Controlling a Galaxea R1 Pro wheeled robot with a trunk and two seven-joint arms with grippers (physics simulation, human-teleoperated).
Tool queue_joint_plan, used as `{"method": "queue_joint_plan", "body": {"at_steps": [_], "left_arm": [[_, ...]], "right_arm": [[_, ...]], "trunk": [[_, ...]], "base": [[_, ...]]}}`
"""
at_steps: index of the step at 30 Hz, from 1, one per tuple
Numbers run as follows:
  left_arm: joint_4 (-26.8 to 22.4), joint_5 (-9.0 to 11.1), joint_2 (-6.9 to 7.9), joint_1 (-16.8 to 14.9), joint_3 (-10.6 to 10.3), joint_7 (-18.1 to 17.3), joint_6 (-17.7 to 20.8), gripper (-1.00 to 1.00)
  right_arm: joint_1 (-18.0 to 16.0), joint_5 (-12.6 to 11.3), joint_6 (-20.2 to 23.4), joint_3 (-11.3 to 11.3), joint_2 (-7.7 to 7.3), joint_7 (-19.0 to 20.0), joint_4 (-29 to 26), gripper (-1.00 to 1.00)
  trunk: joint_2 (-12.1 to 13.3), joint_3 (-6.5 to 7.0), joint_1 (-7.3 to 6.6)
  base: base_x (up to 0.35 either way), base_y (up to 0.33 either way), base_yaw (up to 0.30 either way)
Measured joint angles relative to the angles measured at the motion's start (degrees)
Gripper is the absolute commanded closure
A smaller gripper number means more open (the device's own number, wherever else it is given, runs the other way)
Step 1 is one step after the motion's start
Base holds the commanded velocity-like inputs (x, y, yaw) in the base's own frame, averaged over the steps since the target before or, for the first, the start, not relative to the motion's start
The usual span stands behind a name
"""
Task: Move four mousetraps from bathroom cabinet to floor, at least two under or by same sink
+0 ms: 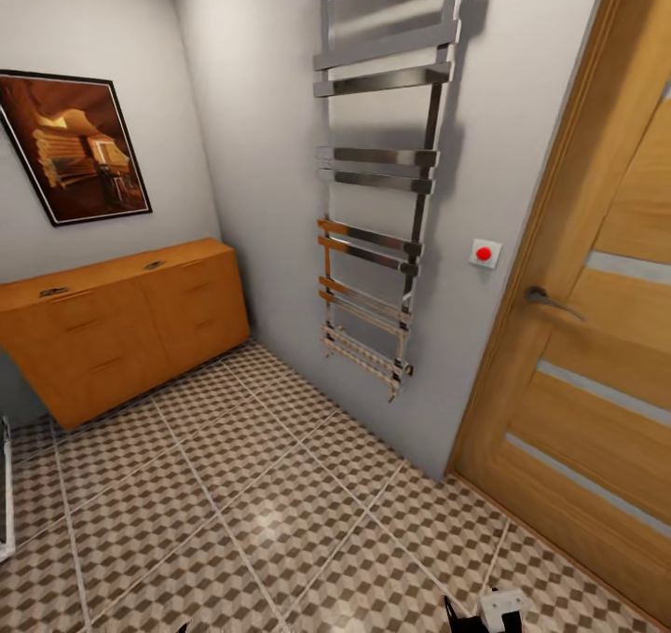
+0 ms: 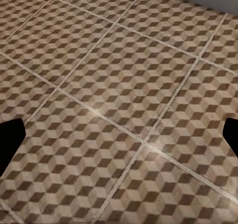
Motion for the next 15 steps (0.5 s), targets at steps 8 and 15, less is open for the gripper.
{"method": "queue_joint_plan", "body": {"at_steps": [8, 15], "left_arm": [[0.01, 0.0, 0.0, 0.0, 0.0, 0.04, 0.0, -1.0], [0.01, 0.0, 0.0, 0.0, 0.0, 0.07, 0.0, -1.0]], "right_arm": [[0.0, 0.0, 0.0, 0.0, 0.0, 0.01, 0.0, -1.0], [0.0, 0.01, 0.0, 0.0, 0.0, 0.01, 0.0, -1.0]], "trunk": [[0.01, 0.0, 0.0], [0.01, 0.0, 0.0]], "base": [[0.0, 0.0, 0.287], [0.0, 0.0, 0.287]]}}
